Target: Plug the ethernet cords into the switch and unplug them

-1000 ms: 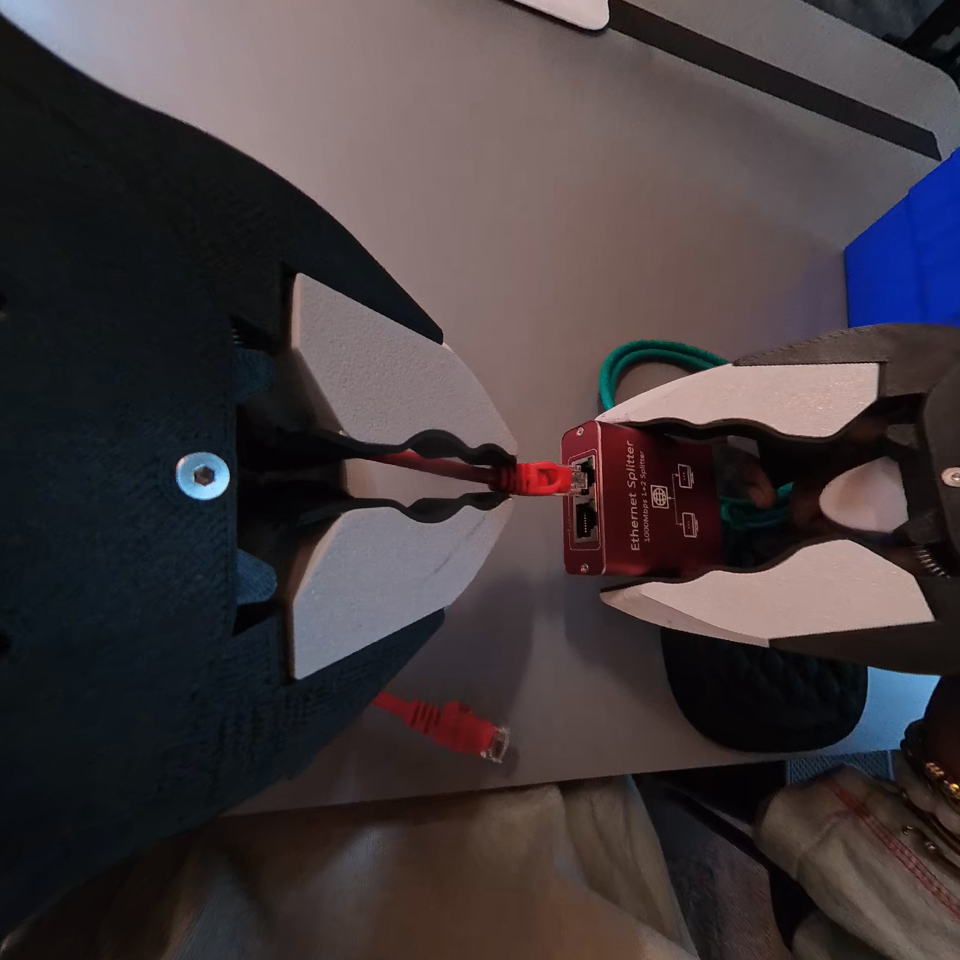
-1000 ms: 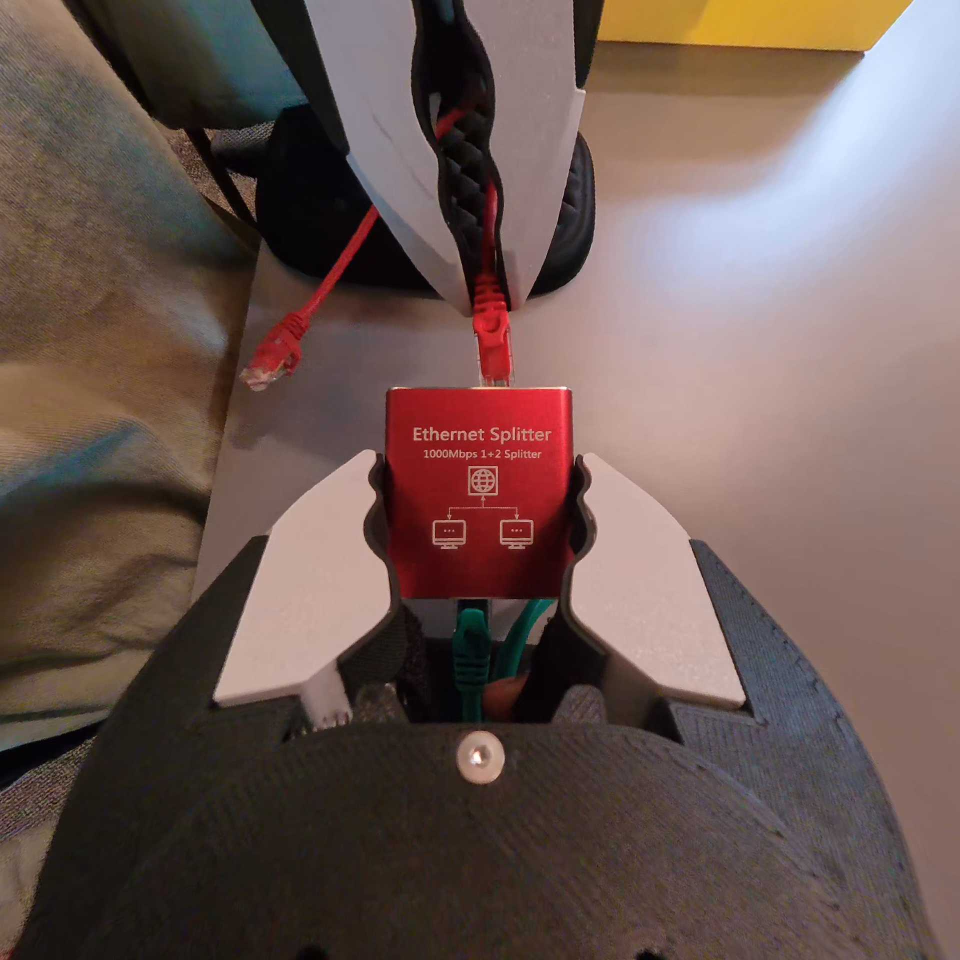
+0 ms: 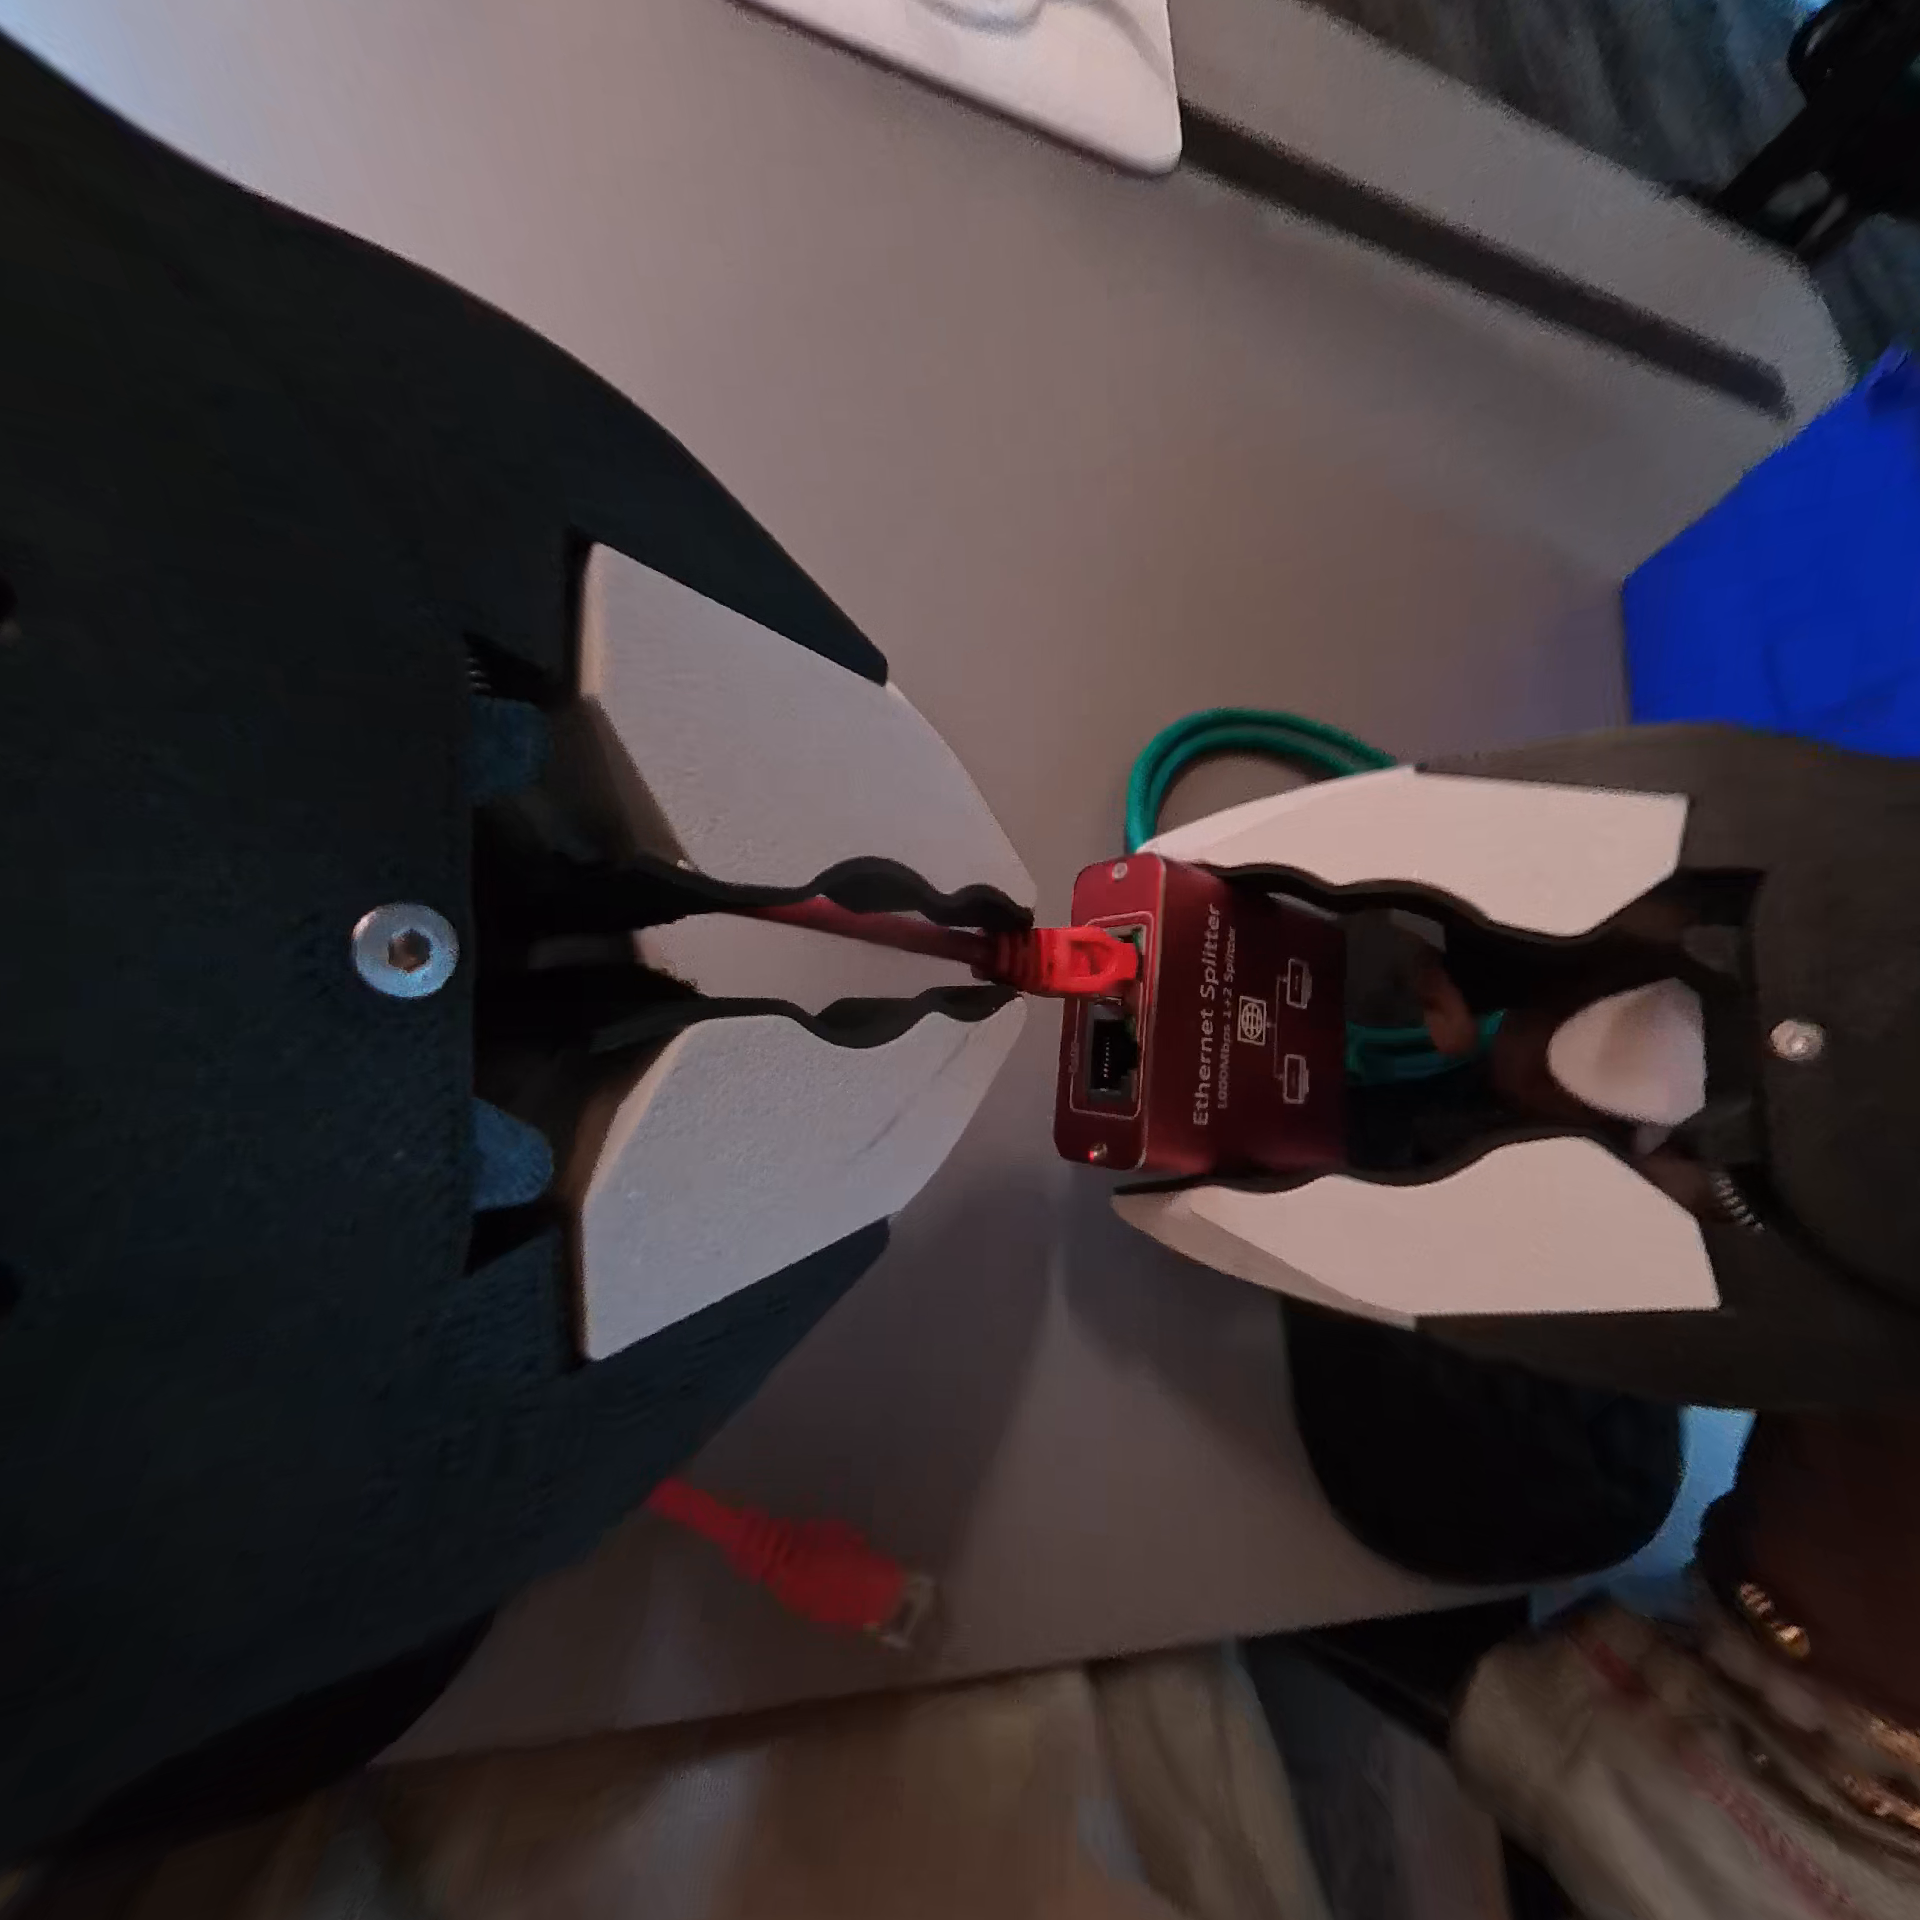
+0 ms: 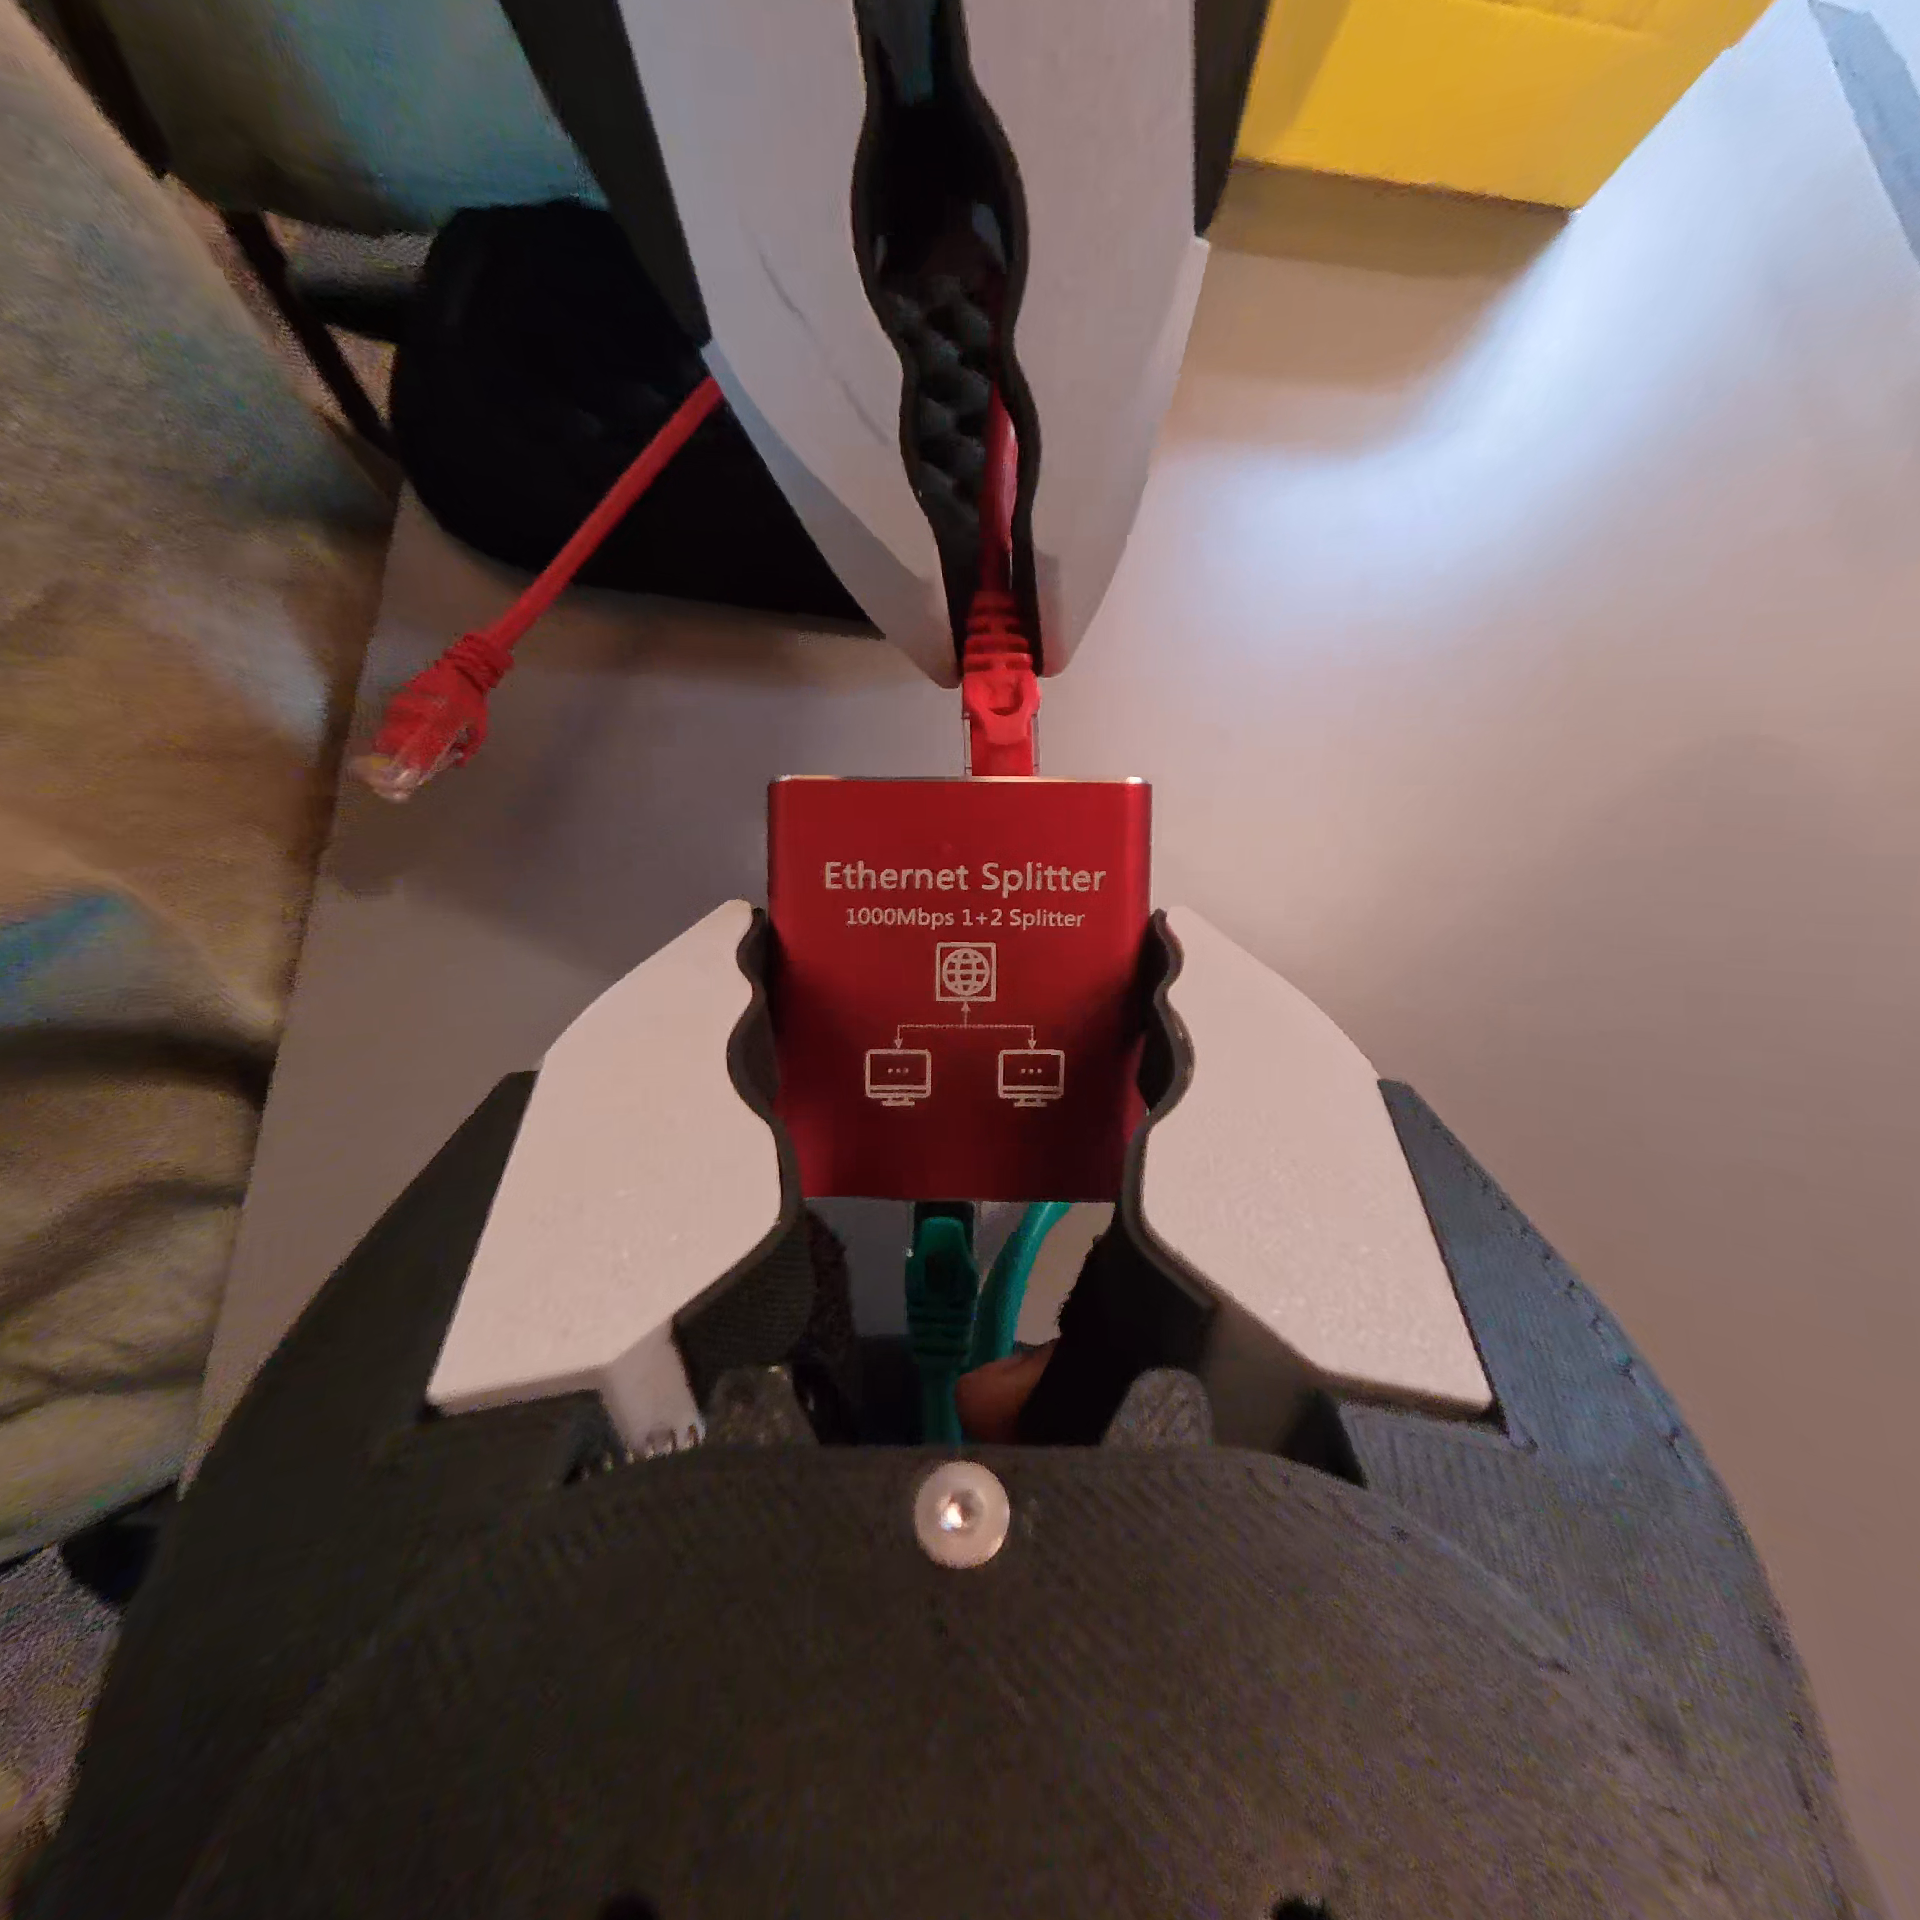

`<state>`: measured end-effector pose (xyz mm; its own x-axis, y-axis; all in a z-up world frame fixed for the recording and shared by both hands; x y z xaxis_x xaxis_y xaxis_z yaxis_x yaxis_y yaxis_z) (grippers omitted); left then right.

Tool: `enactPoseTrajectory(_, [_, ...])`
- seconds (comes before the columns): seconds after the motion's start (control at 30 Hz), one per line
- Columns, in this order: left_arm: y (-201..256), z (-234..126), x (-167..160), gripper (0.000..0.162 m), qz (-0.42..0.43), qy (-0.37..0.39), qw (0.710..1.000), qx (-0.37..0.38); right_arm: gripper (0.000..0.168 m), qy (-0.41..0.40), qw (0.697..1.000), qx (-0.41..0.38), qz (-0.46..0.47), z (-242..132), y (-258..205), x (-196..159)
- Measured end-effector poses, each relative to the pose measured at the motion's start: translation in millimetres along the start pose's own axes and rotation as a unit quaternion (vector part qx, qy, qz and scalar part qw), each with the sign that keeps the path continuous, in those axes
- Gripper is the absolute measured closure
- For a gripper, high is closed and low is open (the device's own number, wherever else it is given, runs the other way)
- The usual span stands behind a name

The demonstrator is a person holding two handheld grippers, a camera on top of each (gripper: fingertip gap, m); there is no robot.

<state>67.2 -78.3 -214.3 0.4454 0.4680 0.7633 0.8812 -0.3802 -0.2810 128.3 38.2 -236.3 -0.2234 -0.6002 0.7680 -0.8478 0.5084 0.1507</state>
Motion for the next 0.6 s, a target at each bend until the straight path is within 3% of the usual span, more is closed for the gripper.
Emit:
enactPoseTrajectory(0.13, [-17, -26, 13, 0.127, -0.012, 0.076, 0.99, 0.116, 0.099, 0.042, 0.998, -0.045, 0.026, -20, 16, 6])
enactPoseTrajectory(0.27, [-36, -81, 12, 0.121, -0.023, 0.153, 0.949, 0.275, 0.099, 0.044, 0.989, -0.124, 0.075, -41, 34, -5])
enactPoseTrajectory(0.47, [-27, -132, -14, 0.121, -0.067, 0.102, 0.952, 0.281, 0.099, -0.021, 0.993, -0.063, 0.092, -22, 22, -20])
enactPoseTrajectory(0.6, [-25, -183, -40, 0.12, -0.145, 0.088, 0.945, 0.28, 0.099, -0.053, 0.993, -0.035, 0.1, -13, 17, -26])
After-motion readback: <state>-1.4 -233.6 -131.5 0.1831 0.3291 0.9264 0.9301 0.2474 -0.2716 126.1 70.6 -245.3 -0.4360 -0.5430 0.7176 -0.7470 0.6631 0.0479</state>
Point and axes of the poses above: each gripper's, where its closed fingertips meet, z out along the fingers, x out of its top, y = z × x across the jaws, the point moved 7 cm from there along -z, back along the fingers, and after that the axes turned 1 degree about y, right-handed, at the moved point
